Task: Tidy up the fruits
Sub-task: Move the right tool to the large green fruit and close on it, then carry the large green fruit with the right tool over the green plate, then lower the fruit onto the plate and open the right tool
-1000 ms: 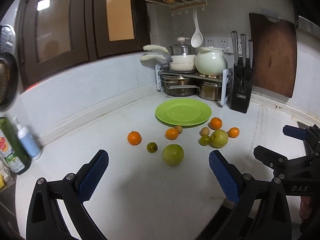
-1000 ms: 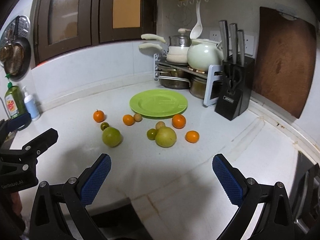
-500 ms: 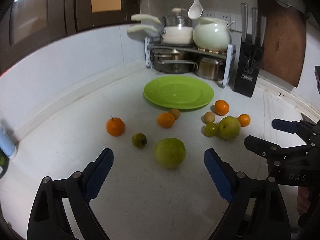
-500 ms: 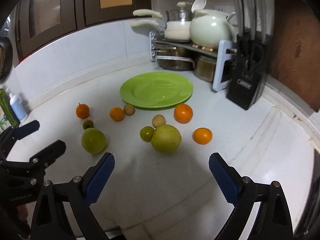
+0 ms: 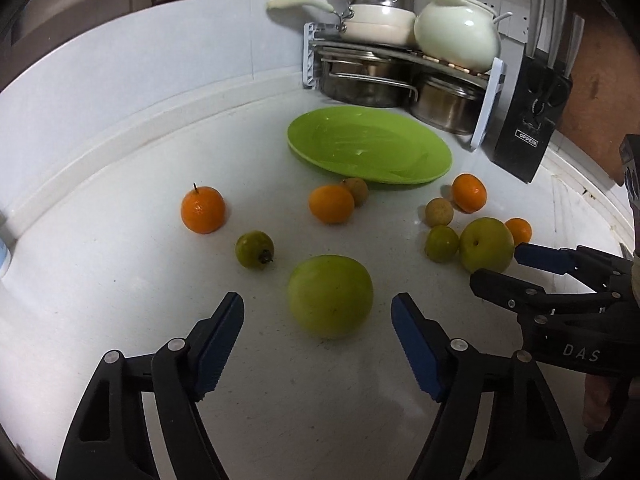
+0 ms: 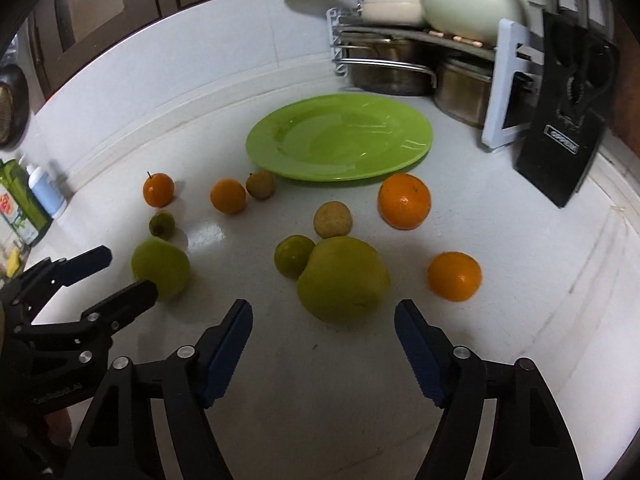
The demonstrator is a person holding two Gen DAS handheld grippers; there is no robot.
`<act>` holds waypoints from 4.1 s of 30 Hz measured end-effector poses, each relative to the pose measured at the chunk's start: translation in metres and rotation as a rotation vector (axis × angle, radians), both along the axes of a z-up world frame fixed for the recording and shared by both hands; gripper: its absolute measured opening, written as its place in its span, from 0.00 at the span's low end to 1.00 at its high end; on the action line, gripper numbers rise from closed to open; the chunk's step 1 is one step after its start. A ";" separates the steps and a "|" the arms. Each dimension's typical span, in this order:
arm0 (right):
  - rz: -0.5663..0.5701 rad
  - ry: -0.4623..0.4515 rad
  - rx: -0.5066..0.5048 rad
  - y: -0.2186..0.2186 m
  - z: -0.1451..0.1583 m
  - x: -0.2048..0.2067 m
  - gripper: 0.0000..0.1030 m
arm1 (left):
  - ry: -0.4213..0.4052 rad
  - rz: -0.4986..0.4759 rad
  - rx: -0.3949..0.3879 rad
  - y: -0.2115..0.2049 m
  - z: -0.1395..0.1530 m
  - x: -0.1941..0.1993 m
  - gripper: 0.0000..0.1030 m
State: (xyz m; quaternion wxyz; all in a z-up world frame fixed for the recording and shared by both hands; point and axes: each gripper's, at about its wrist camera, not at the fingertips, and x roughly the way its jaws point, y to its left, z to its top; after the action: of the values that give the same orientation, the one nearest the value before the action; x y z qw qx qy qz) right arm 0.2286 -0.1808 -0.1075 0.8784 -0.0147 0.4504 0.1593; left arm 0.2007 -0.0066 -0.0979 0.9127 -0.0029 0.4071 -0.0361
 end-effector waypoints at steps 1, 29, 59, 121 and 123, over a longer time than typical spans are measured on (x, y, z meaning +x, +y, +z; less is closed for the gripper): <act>0.006 0.002 0.002 -0.001 -0.001 0.002 0.69 | 0.004 0.001 -0.002 0.000 -0.001 0.002 0.71; -0.023 -0.013 0.003 -0.005 -0.006 0.013 0.52 | 0.020 -0.042 0.008 -0.006 -0.005 0.015 0.48; -0.067 -0.116 0.046 -0.001 0.048 0.036 0.52 | -0.105 -0.180 -0.015 -0.011 0.057 0.063 0.48; -0.016 -0.089 -0.084 0.006 0.048 0.140 0.63 | 0.001 -0.268 0.034 -0.002 0.068 0.182 0.74; -0.027 -0.129 -0.080 0.007 0.061 0.126 0.65 | -0.033 -0.262 0.035 0.003 0.078 0.164 0.77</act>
State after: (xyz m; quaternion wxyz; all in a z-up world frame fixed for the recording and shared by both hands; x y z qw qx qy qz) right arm 0.3547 -0.1739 -0.0470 0.9064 -0.0539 0.3991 0.1278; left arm 0.3647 -0.0038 -0.0196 0.9067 0.0667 0.3894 -0.1479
